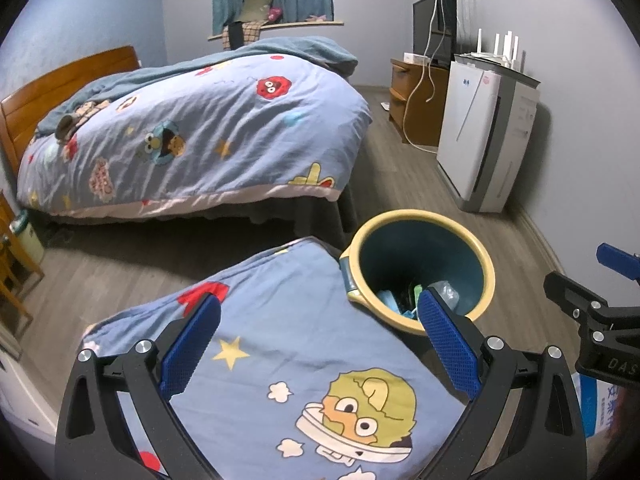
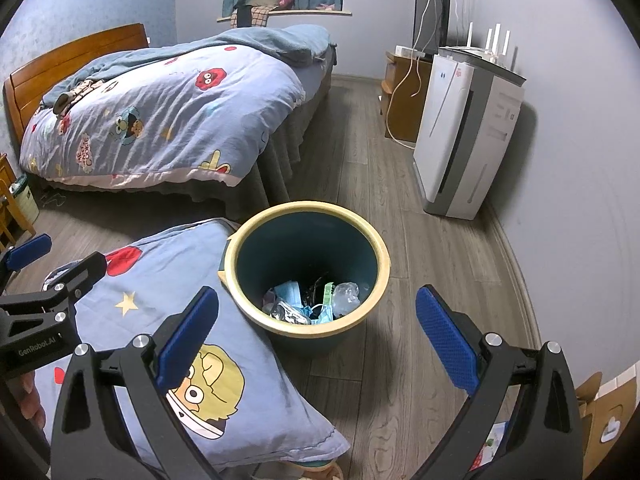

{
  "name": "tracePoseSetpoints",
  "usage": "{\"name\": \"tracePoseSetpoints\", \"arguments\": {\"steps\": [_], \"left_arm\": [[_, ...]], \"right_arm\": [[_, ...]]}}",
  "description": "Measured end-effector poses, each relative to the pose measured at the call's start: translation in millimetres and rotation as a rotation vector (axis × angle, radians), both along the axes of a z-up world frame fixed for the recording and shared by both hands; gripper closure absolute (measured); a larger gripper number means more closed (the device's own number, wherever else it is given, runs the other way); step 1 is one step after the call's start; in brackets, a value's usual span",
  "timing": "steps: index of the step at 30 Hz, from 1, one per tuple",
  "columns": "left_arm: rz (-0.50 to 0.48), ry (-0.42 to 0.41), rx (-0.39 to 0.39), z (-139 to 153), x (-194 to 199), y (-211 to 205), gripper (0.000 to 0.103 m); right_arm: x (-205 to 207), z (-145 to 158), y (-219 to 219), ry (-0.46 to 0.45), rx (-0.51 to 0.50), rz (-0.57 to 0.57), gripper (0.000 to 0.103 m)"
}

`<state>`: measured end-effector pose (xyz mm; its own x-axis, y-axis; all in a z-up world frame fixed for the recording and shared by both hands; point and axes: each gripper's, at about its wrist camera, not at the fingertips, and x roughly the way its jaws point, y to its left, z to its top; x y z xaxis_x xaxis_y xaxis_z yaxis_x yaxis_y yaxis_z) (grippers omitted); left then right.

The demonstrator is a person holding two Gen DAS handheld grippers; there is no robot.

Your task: Collect trash

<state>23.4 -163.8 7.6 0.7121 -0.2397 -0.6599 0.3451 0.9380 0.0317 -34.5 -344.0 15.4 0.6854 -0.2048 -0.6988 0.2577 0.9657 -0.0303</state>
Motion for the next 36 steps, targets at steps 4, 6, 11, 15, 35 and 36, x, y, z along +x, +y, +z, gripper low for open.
{"name": "tracePoseSetpoints", "arguments": {"steps": [4,6,11,15,35,36], "left_arm": [[-0.002,-0.002,0.002,0.0,0.1,0.1,0.005],[-0.003,-0.003,0.003,0.2,-0.5,0.0,0.005],[0.000,-0.002,0.003,0.2,-0.3,-0.4,0.005],[0.000,-0.002,0.002,0.2,-0.5,-0.6,0.005],[-0.019,-0.020,0.019,1.9,-7.9,-3.8,0.005],[-0.019,-0.020,0.019,2.1,-8.2,-4.0,0.005]], "right_arm": [[0.2,0.4,0.1,-0.001,-0.001,0.000,0.006],[0.0,0.7,1.2,-0.002,-0.001,0.000,0.006],[-0.2,0.6,0.6,-0.001,-0.002,-0.001,0.006],[0.1,0.5,0.3,-0.001,0.000,-0.001,0.006],[0.6,0.8,-2.3,0.001,0.003,-0.005,0.006],[0.4,1.1,-2.3,0.001,0.002,-0.006,0.006]]}}
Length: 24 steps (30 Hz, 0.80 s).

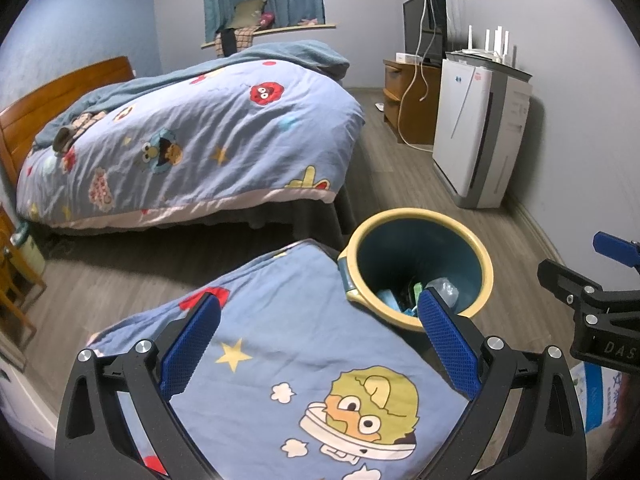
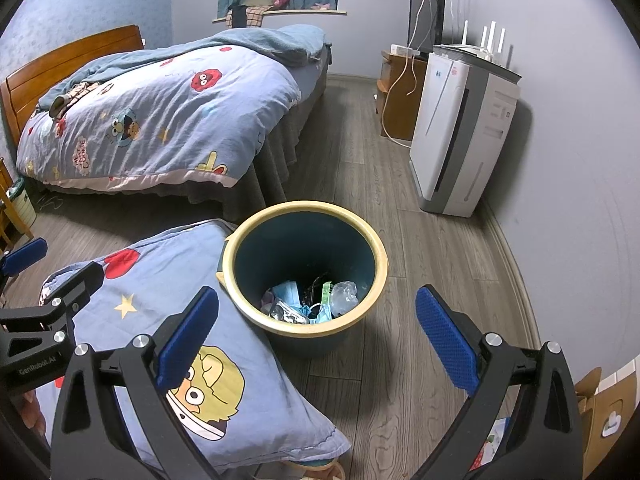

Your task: Collect trash

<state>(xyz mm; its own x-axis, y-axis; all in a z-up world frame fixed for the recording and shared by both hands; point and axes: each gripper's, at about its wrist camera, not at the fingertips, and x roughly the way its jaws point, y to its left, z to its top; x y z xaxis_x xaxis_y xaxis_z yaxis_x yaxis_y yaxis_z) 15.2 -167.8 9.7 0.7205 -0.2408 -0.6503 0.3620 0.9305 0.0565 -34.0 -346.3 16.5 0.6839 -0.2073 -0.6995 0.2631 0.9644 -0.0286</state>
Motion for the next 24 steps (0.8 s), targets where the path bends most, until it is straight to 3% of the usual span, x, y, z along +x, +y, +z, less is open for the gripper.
{"name": "tracePoseSetpoints", "arguments": {"steps": [24], "left_arm": [[-0.020,-0.013,0.012,4.3,-2.6,-2.9,0.005]], "right_arm": [[-2.9,0.3,-6.8,-0.001,-0.004,-0.013,0.006]]}}
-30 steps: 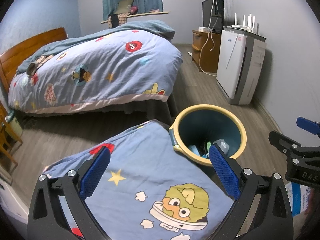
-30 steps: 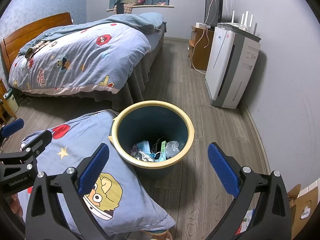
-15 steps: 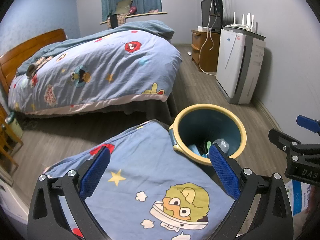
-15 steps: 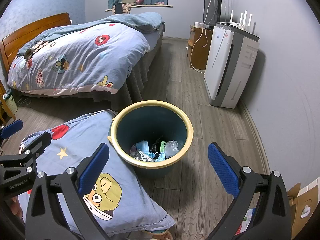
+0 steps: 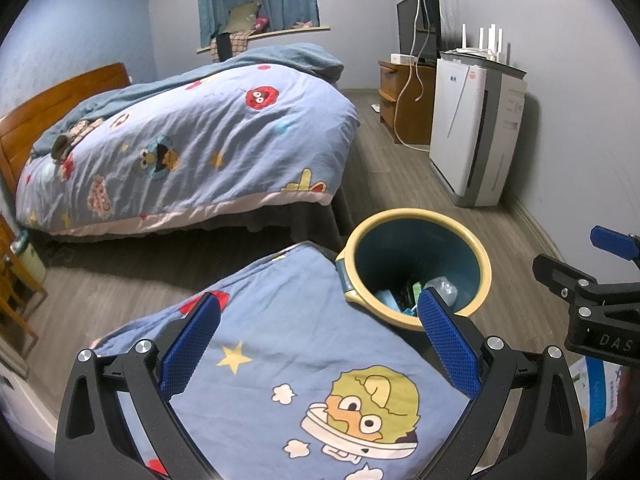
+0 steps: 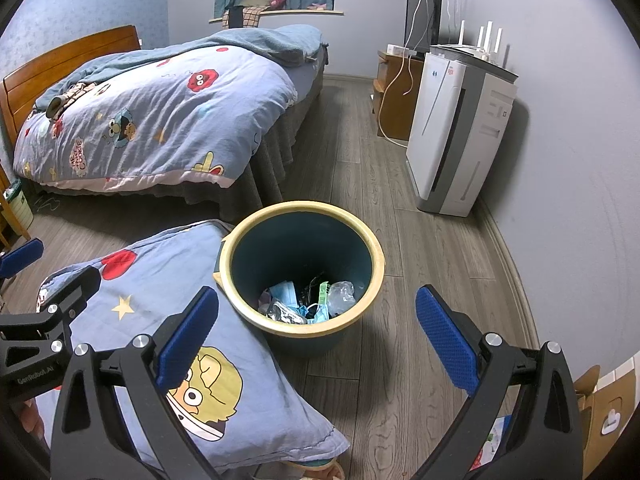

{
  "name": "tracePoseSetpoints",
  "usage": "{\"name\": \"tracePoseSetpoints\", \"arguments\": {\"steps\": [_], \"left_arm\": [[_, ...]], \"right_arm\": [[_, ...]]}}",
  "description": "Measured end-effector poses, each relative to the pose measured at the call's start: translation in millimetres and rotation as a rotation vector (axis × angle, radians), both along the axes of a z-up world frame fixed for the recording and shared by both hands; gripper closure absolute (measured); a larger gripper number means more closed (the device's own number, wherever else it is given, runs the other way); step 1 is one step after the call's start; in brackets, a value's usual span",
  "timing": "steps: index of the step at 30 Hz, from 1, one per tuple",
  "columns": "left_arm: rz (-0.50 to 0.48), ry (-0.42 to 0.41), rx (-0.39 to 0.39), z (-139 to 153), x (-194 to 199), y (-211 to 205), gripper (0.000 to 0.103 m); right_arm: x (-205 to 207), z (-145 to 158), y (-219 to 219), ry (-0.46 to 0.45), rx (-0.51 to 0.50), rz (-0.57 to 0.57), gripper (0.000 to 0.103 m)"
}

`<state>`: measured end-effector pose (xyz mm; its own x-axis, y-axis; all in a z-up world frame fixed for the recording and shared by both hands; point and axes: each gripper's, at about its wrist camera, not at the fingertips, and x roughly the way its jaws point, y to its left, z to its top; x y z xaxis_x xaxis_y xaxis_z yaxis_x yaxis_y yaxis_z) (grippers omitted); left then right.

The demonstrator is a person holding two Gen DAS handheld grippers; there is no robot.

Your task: Collect trash

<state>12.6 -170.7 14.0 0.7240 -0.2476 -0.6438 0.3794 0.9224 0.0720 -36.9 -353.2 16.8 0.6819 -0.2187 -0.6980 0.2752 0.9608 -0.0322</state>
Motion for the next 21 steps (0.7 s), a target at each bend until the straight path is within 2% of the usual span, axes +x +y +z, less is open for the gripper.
{"name": "tracePoseSetpoints", "arguments": {"steps": [11,21], "left_arm": [[-0.044,0.004,0.025,-2,-1,-1,0.005],[-0.016,0.011,0.046,1,-5,13,0.005]], "right_arm": [[-1,0,-3,0.002,0.002,-0.011,0.006],[5,-6,0,0.038,0.032,-0.063,0.006]]}}
